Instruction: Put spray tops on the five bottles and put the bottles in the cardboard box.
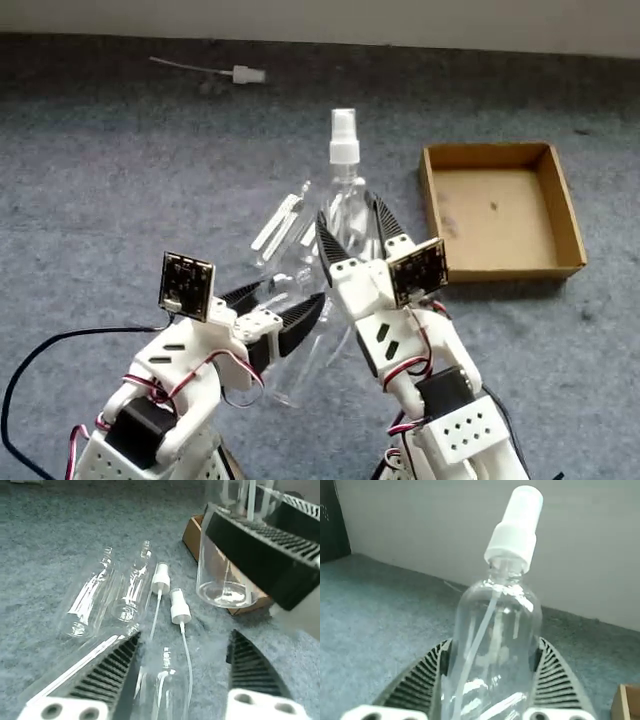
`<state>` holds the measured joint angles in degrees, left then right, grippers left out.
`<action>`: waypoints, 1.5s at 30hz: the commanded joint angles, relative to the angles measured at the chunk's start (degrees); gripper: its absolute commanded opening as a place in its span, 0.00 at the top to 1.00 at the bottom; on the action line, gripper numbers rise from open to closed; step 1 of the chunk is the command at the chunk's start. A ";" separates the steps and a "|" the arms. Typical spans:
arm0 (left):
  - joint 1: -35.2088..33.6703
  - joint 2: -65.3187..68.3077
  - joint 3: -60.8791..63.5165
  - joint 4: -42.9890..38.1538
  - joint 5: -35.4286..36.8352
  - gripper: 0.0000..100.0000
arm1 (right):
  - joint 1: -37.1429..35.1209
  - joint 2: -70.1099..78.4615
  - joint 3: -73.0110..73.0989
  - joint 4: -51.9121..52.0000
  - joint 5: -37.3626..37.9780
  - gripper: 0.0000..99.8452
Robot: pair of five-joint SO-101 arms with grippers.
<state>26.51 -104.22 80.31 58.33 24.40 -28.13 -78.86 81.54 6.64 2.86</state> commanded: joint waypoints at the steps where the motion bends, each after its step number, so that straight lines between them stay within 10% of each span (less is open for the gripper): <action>1: 2.77 -0.22 -0.40 0.18 -0.62 0.92 | 0.40 -0.66 -9.10 -1.01 -0.79 0.89; 20: 14.02 -0.22 1.36 -0.26 4.57 0.97 | -16.04 -0.57 -11.21 -1.01 -0.44 0.89; 36: 3.12 -0.22 -2.42 -0.35 13.63 0.97 | -16.04 -1.10 -7.78 1.36 -0.53 0.89; 45: 11.74 -0.22 -2.59 0.18 12.31 0.97 | -15.96 -1.10 -7.60 1.19 -0.44 0.89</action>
<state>31.78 -104.13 81.19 58.33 37.58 -43.87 -78.86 74.51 8.04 2.51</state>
